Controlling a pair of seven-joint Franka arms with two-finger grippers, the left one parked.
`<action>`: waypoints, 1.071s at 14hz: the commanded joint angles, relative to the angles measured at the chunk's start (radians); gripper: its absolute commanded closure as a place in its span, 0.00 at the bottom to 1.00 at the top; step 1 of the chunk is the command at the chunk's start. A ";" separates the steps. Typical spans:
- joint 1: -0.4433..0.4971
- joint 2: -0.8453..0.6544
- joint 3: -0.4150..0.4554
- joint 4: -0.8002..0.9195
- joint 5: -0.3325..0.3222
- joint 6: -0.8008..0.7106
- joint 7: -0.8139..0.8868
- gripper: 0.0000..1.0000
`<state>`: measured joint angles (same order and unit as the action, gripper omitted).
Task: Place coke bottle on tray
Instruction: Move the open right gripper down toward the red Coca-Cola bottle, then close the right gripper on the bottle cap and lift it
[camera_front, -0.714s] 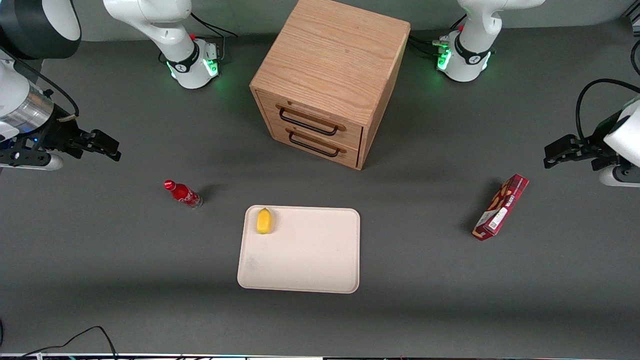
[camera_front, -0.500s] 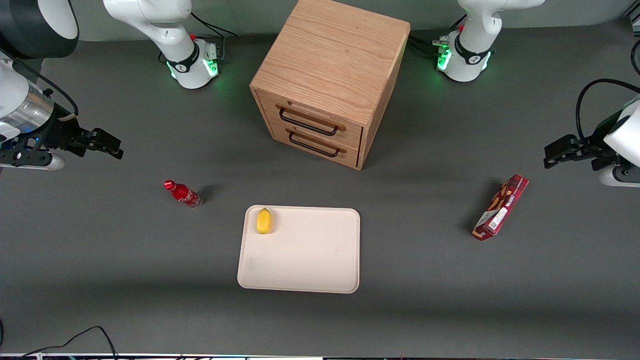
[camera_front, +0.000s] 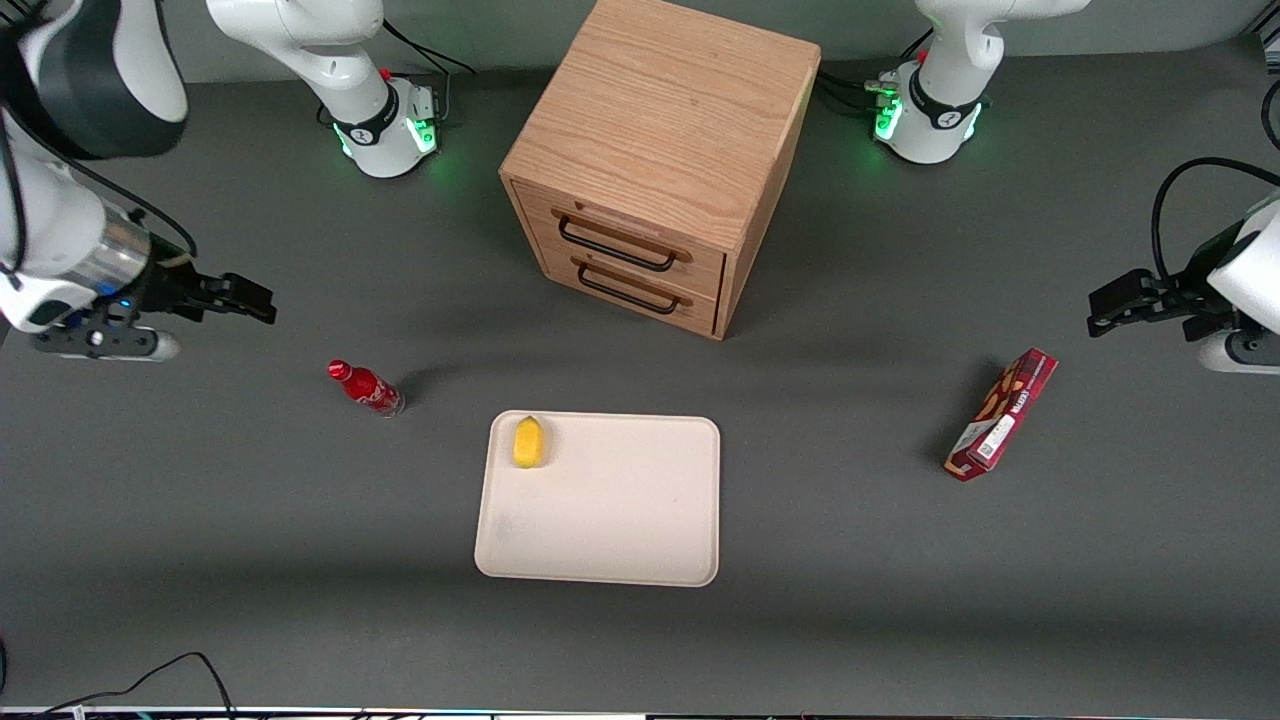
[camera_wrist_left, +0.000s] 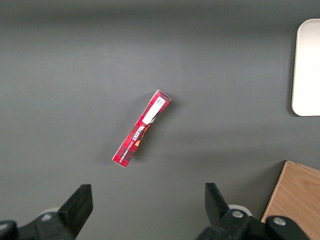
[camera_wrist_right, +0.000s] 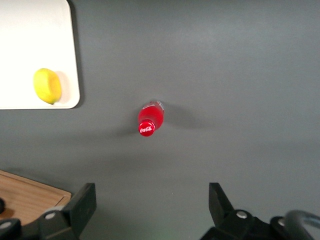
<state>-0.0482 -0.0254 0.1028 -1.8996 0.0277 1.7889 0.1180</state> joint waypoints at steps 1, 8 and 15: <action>-0.007 -0.022 0.017 -0.186 0.021 0.198 -0.046 0.00; -0.007 0.041 0.035 -0.395 0.014 0.561 -0.047 0.02; -0.005 0.041 0.037 -0.438 0.014 0.629 -0.034 1.00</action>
<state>-0.0482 0.0342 0.1331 -2.3184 0.0278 2.3973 0.1018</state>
